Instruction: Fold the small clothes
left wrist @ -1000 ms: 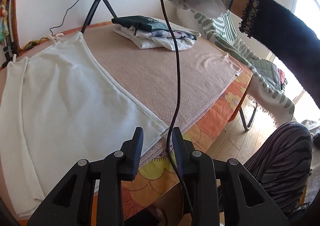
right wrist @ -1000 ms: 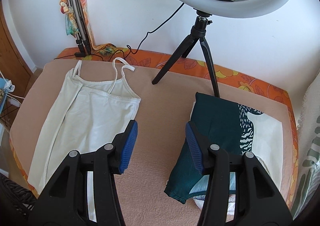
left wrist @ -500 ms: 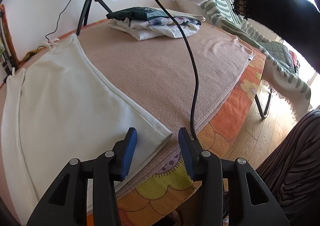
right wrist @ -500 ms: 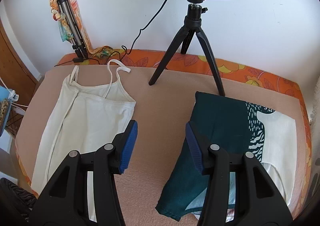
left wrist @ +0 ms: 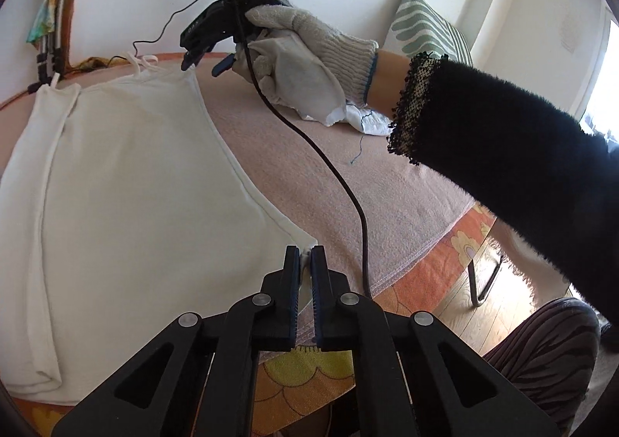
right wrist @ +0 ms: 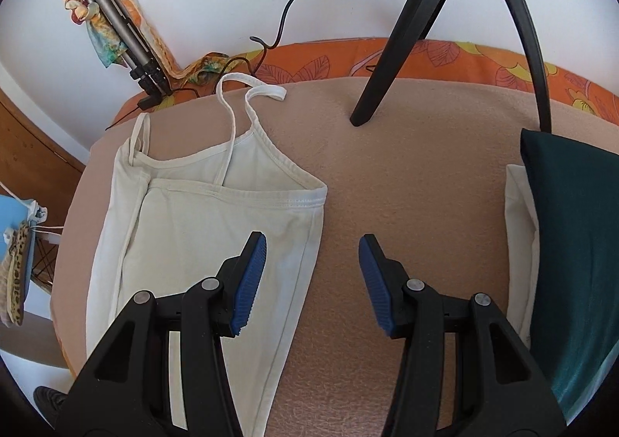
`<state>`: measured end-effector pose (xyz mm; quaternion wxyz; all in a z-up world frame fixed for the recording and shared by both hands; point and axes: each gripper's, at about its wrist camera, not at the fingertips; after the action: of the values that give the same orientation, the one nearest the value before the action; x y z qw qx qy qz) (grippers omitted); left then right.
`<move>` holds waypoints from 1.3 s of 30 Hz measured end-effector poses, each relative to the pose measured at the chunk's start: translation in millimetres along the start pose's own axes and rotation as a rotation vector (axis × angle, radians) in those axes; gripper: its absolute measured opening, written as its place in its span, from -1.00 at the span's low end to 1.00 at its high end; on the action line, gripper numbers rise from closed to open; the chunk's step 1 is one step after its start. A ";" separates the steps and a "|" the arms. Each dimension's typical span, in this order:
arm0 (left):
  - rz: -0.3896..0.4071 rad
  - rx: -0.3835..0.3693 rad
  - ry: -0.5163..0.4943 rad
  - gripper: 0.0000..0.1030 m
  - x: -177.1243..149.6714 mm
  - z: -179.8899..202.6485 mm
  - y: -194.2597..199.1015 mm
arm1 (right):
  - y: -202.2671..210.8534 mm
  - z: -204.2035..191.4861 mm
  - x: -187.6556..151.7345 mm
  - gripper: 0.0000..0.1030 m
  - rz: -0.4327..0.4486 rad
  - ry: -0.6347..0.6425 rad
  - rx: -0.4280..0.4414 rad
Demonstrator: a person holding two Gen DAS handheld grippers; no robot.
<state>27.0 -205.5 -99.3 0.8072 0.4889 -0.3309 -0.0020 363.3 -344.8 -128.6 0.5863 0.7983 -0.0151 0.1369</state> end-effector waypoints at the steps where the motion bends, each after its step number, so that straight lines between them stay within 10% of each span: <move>1: 0.009 -0.001 0.006 -0.91 0.0 -1.1 2.2 | -4.5 -1.0 1.6 0.00 -0.007 -0.003 0.001; 13: 0.048 -0.024 0.066 -0.92 -12.2 -9.8 12.1 | -16.2 -7.3 11.8 -0.85 -0.026 -0.070 -0.012; 39: 0.188 -0.026 0.335 -0.93 -65.3 -83.6 60.3 | -12.6 -164.7 50.5 -0.90 -0.003 0.121 -0.250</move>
<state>1.5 -86.8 -111.7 0.8538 0.4388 -0.2361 0.1507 381.1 -179.1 -83.2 0.6813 0.7092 0.0045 0.1812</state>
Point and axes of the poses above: each gripper's, at about its wrist camera, not at the fingertips, and y roughly against the way its jaws point, z to its right, x to its top, and after that the axes turned 13 degrees about -z, right-handed
